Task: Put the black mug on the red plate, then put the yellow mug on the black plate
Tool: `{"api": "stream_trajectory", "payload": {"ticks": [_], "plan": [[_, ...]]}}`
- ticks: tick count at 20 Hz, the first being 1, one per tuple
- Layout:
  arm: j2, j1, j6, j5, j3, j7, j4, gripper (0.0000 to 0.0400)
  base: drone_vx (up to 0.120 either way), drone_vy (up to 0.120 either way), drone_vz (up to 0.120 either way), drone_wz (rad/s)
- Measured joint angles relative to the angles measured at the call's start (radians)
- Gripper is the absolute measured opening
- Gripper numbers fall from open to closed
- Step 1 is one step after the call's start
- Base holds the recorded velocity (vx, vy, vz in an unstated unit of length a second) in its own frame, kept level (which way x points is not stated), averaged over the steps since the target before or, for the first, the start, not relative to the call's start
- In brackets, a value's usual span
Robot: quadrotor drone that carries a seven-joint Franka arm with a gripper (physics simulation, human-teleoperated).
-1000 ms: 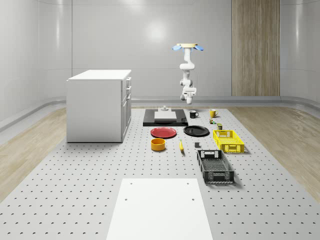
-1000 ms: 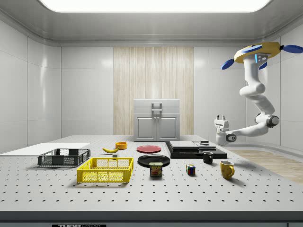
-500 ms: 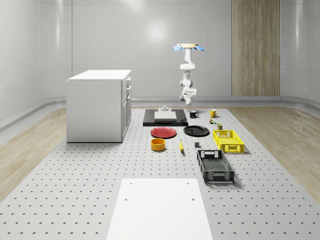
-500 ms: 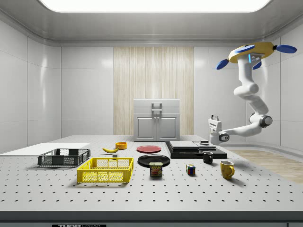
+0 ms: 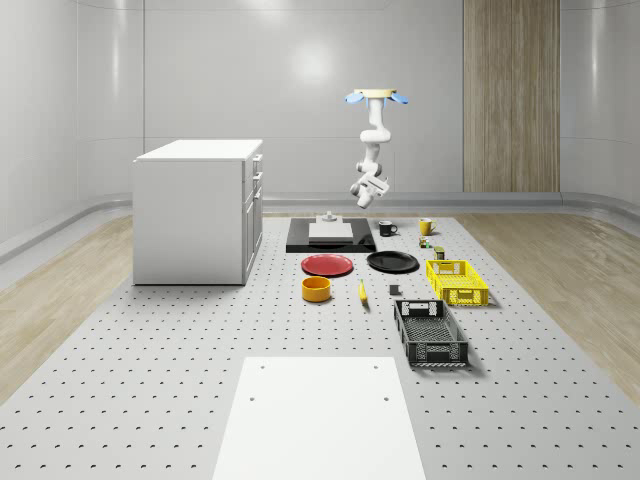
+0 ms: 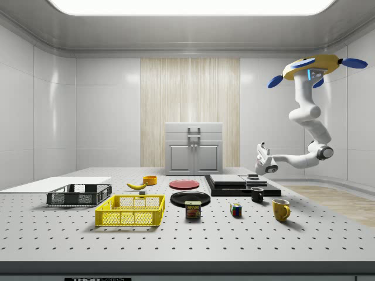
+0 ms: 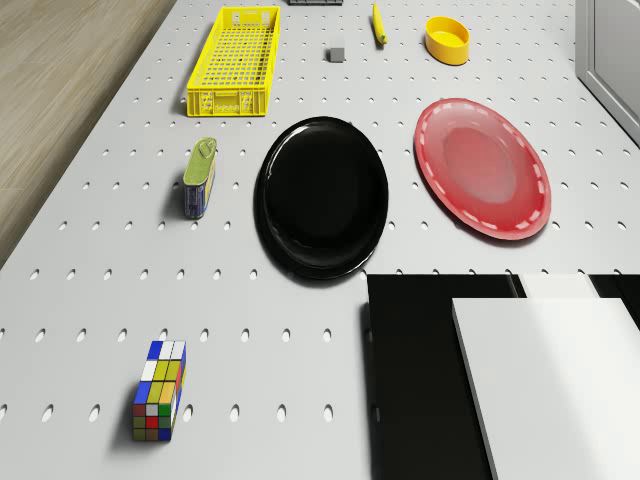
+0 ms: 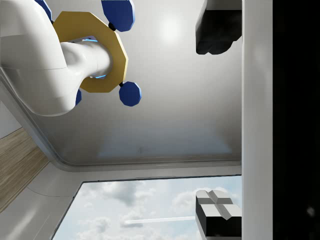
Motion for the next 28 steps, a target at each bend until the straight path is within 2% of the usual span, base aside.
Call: {"api": "stream_trajectory", "payload": {"ticks": [3, 7, 10, 13, 17, 20, 24, 28], "plan": [[-0.025, -0.063, 0.013, -0.26, 0.169, 0.05, -0.109, 0.04, 0.0, 0.0, -0.12, 0.0], [-0.079, -0.194, 0.017, -0.703, 0.424, 0.175, -0.353, 0.04, 0.0, 0.0, -0.12, 0.0], [-0.122, -0.337, -0.02, -1.022, 0.586, 0.307, -0.534, 0.04, 0.0, 0.0, -0.12, 0.0], [-0.162, -0.5, -0.089, -1.255, 0.705, 0.435, -0.65, 0.04, 0.12, 0.0, -0.12, 0.0], [-0.21, -0.683, -0.174, -1.423, 0.806, 0.561, -0.719, 0.04, 0.12, 0.0, -0.12, 0.0], [-0.241, -0.774, -0.214, -1.48, 0.851, 0.621, -0.738, 0.04, 0.08, 0.0, -0.12, 0.0], [-0.275, -0.849, -0.238, -1.511, 0.887, 0.67, -0.748, 0.04, 0.0, 0.0, -0.12, 0.0], [-0.303, -0.891, -0.241, -1.518, 0.909, 0.699, -0.75, 0.04, 0.0, -0.01, -0.12, 0.0]]}}
